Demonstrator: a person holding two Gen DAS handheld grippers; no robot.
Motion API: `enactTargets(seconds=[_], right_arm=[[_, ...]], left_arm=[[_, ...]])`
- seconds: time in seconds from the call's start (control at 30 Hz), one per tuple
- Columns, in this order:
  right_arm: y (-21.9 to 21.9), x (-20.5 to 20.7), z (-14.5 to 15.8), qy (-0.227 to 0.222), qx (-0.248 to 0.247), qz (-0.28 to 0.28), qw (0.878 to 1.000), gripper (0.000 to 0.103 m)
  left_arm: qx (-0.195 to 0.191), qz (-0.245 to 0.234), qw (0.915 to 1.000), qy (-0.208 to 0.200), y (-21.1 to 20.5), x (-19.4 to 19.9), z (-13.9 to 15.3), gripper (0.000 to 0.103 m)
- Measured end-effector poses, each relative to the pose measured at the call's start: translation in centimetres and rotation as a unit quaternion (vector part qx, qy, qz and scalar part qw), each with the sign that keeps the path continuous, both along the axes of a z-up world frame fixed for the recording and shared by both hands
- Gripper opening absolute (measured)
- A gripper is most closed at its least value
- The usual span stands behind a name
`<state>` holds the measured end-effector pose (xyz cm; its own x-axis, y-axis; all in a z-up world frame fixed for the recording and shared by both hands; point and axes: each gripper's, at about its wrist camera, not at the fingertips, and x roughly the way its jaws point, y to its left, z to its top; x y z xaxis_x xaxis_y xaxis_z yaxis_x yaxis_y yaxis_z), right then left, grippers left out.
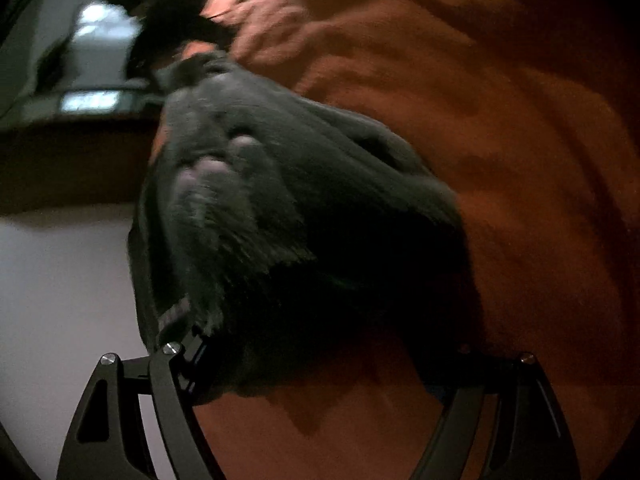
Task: Fold clothes
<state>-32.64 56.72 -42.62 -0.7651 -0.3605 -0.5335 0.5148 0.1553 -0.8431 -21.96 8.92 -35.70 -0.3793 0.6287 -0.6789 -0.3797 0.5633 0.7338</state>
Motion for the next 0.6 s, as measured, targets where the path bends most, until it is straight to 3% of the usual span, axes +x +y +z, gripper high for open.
enactTargets(seconds=[0.1,0.23,0.4,0.43,0.5,0.6], right_arm=[[-0.4,-0.2,0.1,-0.001,-0.003,-0.002,1.000,0.100],[-1.1,-0.5,0.7,-0.013,-0.029,-0.002,1.000,0.100],[-2.8,-1.0,0.3,-0.015,-0.029,0.023,0.999,0.098],[-3.0,-1.0,0.3,-0.013,-0.029,0.033,0.999,0.091],[-3.5,-1.0,0.5,-0.024,-0.017,0.043,0.999,0.059],[-3.6,-1.3,1.6,-0.041,-0.023,0.029,0.998,0.043]], left_arm=[[0.042,0.044,0.9977,-0.030,0.6,0.4,0.4,0.083],[0.074,0.066,0.9941,-0.043,0.5,1.0,-0.1,0.083],[0.078,0.047,0.9952,-0.037,-0.4,1.6,-0.6,0.078],[0.075,0.043,0.9955,-0.037,-0.7,1.7,-0.5,0.072],[0.070,0.051,0.9952,-0.045,-1.0,2.1,0.2,0.066],[0.072,0.091,0.9903,-0.076,-0.7,2.4,1.8,0.054]])
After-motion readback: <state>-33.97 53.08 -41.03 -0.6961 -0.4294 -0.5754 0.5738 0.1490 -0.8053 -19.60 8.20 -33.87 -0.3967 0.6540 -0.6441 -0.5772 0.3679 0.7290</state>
